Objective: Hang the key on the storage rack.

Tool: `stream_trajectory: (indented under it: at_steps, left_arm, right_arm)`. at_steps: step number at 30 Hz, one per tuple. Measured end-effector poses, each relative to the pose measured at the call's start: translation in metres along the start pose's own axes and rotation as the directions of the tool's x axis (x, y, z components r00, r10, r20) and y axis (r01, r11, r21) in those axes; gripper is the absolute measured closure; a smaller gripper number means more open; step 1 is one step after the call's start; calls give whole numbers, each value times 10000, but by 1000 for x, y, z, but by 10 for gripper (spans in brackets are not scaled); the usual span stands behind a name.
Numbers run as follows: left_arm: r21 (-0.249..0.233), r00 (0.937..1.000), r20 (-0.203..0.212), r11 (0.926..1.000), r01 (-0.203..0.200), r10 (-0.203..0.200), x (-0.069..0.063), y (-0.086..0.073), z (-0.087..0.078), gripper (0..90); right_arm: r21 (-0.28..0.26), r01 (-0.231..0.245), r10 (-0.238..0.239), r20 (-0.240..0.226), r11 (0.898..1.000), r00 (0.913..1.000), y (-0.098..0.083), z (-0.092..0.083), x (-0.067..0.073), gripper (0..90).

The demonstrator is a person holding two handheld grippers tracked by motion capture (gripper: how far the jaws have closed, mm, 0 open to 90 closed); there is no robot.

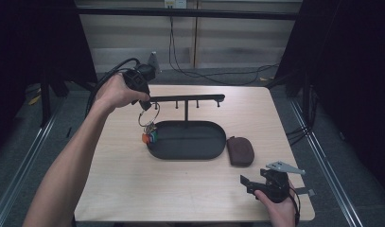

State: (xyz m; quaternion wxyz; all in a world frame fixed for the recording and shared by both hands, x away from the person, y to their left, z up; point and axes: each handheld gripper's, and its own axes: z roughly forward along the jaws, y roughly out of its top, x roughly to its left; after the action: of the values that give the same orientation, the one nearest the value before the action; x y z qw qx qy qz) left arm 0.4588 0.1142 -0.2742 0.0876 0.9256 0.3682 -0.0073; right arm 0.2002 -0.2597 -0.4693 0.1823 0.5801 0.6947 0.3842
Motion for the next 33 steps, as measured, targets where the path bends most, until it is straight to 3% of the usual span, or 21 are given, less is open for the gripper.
stream_trajectory:
  at_steps: [9,10,16,21,33]
  left_arm:
    - [-82,9992,192,9994,347,-345,7,6,13,880]
    - [-175,9986,162,9985,509,-506,6,7,15,880]
    - [-123,9992,17,9991,399,-399,5,9,18,871]
    - [-378,9979,-173,9974,621,-628,6,5,14,795]
    - [-1272,9927,718,9863,1053,-967,20,-19,12,691]
  right_arm:
    - [-6,2,-2,-31,10000,10000,0,0,0,142]
    - [-10,-2,2,-31,10000,10000,0,0,0,143]
    - [6,24,-24,-22,10000,10000,0,0,0,143]
    - [25,21,-21,-11,10000,10000,0,0,0,142]
    - [88,3,-3,0,10000,10000,1,2,1,142]
